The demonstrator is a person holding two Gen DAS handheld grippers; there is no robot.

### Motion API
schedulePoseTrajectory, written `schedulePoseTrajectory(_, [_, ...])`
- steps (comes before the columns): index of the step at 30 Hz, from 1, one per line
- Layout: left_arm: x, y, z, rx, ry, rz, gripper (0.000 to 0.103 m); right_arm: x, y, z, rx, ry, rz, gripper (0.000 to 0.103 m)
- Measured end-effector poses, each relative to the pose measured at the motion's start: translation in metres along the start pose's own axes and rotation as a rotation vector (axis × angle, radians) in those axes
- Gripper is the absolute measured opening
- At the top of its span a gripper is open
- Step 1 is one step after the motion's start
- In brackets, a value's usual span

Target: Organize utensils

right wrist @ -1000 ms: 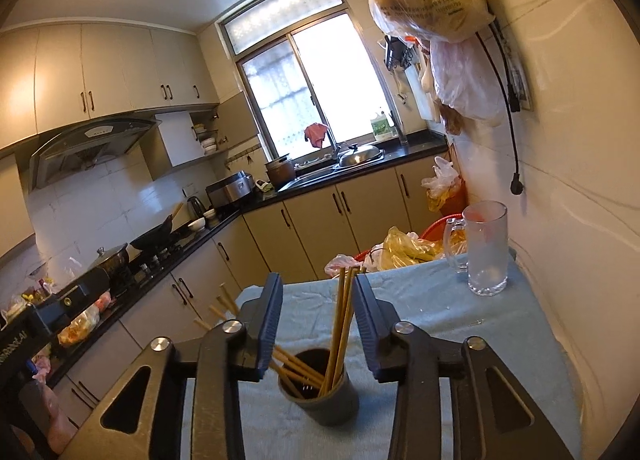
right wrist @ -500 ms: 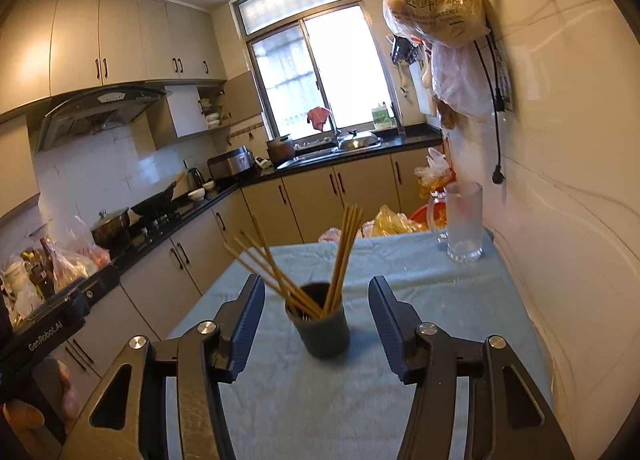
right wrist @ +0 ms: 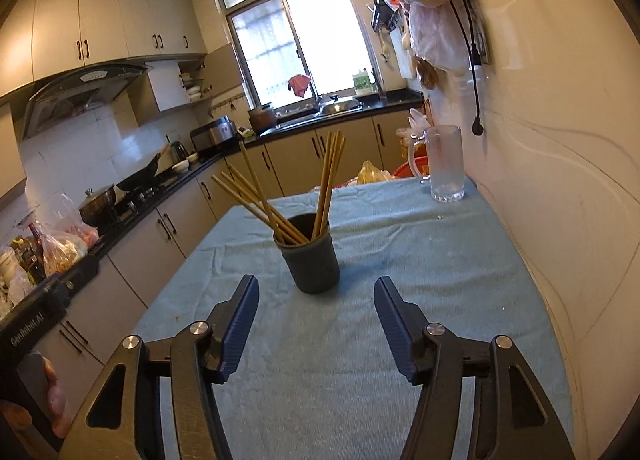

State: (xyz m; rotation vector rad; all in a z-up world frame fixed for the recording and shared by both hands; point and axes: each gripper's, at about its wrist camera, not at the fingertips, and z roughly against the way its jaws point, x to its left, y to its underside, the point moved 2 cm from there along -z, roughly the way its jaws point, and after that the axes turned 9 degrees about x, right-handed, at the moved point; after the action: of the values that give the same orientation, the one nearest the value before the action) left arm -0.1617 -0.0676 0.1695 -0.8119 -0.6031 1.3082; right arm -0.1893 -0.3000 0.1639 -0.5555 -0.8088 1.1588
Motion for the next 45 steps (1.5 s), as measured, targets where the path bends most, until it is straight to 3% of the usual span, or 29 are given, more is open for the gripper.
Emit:
schedulePoseTrajectory(21, [-0.014,0.013,-0.066,0.201,0.03,-0.055,0.099,-0.008,0.007,-0.042,0.11,0.031,-0.029,0.066])
schedulePoseTrajectory(32, [-0.014,-0.008,-0.097,0.22,0.05,-0.059,0.099,-0.026,-0.003,-0.074,0.15,0.046,-0.052,0.066])
schedulePoseTrajectory(38, [-0.018,-0.048,-0.117,0.201,0.162,-0.036,0.099,-0.039,-0.002,-0.083,0.165,0.054,-0.091,0.066])
schedulePoseTrajectory(42, [-0.034,-0.077,-0.136,0.177,0.281,-0.027,0.099,-0.042,0.001,-0.084,0.175,0.052,-0.111,0.066])
schedulePoseTrajectory(45, [-0.046,-0.094,-0.156,0.182,0.306,-0.016,0.099,-0.046,0.001,-0.083,0.171,0.054,-0.116,0.066])
